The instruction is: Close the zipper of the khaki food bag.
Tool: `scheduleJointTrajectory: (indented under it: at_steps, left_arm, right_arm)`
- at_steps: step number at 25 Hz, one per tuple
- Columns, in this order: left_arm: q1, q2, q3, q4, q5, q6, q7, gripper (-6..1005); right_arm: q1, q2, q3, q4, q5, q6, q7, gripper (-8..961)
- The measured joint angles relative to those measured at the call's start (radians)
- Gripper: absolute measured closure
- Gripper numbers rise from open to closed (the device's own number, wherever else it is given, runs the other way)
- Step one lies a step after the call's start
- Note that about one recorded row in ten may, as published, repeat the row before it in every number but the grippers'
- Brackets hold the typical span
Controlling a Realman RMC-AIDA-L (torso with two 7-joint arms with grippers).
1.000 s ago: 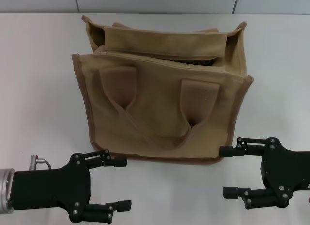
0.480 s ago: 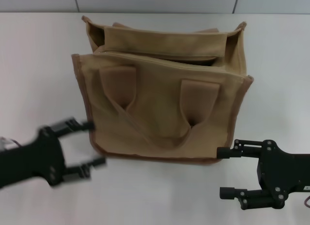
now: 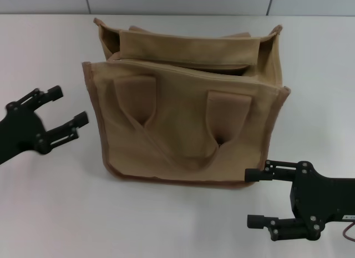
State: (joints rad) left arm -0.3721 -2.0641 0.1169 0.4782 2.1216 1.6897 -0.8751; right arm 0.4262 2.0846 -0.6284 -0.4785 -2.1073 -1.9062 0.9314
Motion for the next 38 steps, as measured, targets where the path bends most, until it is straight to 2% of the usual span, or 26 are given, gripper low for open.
scheduleJointTrajectory:
  at_steps: [7, 9, 12, 17, 36, 38]
  left_arm:
    - [-0.097, -0.007, -0.002, -0.079, -0.006, -0.140, 0.006, 157]
    - [-0.097, -0.007, -0.002, -0.079, -0.006, -0.140, 0.006, 156]
    - [-0.122, -0.007, -0.004, -0.132, -0.095, -0.191, 0.019, 165]
    - [-0.109, -0.007, 0.001, -0.164, -0.205, -0.164, 0.047, 188]
    - [-0.056, -0.008, -0.003, -0.234, -0.255, -0.099, 0.063, 274]
    - [-0.052, -0.007, -0.004, -0.239, -0.263, -0.074, 0.087, 345]
  right_arm:
    - [0.005, 0.000, 0.001, 0.026, 0.002, 0.009, -0.016, 195]
    - [0.005, 0.000, 0.001, 0.027, 0.002, 0.010, -0.016, 195]
    - [0.002, 0.000, 0.001, 0.034, 0.003, 0.011, -0.024, 195]
    - [-0.004, 0.000, 0.004, 0.038, 0.020, 0.023, -0.031, 195]
    - [0.000, -0.001, 0.004, 0.038, 0.027, 0.036, -0.032, 194]
    - [-0.001, -0.001, 0.004, 0.038, 0.027, 0.036, -0.032, 194]
